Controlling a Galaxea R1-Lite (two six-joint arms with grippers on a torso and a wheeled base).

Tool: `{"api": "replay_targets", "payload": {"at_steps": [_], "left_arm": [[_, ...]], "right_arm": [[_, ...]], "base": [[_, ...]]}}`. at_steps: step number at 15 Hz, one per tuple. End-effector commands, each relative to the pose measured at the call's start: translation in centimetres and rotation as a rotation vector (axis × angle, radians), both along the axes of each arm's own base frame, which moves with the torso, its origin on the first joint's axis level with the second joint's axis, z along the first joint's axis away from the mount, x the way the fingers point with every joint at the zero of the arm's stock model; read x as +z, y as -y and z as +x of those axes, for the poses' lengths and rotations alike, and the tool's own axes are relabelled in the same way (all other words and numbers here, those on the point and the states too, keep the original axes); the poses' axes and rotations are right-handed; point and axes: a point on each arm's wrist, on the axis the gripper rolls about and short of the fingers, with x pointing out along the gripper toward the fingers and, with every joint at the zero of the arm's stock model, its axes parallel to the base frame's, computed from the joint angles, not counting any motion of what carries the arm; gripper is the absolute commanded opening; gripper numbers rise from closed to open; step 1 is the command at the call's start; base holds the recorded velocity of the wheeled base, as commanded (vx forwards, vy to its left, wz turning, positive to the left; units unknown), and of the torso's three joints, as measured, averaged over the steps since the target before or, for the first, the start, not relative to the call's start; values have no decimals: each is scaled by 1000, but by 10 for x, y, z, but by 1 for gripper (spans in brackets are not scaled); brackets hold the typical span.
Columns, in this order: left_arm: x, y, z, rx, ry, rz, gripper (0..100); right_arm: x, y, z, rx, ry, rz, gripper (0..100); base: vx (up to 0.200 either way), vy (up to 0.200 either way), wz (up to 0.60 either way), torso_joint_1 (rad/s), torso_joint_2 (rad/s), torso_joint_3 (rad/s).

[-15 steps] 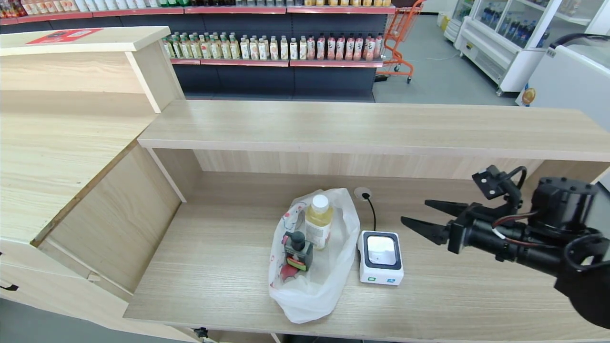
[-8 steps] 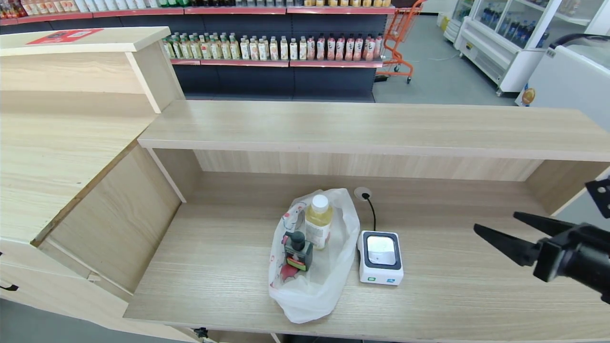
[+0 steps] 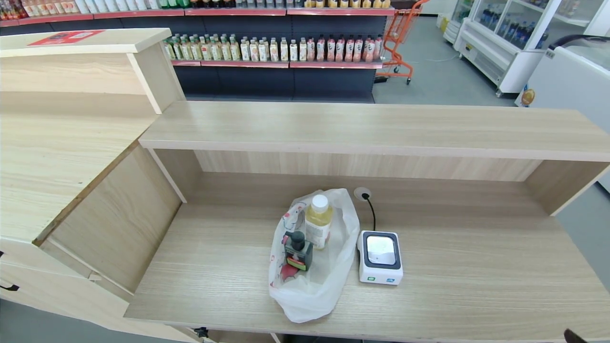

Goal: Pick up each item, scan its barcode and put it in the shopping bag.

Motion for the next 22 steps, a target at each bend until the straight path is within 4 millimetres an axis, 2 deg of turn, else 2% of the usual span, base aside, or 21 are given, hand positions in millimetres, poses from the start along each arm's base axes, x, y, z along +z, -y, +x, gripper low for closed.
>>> {"api": "replay_targets", "payload": {"at_steps": [1, 15, 22], "left_arm": [[0, 0, 0, 0, -1, 0, 100], [0, 0, 0, 1, -1, -2, 100], [0, 0, 0, 0, 0, 14, 100]], "right_arm": [[-40, 2, -41, -101, 118, -43, 100], [-42, 2, -41, -104, 104, -28, 100], [-42, 2, -41, -111, 100, -6, 100]], "base": [[0, 0, 0, 0, 0, 0], [0, 0, 0, 0, 0, 0], [0, -200, 0, 7, 3, 1]]}}
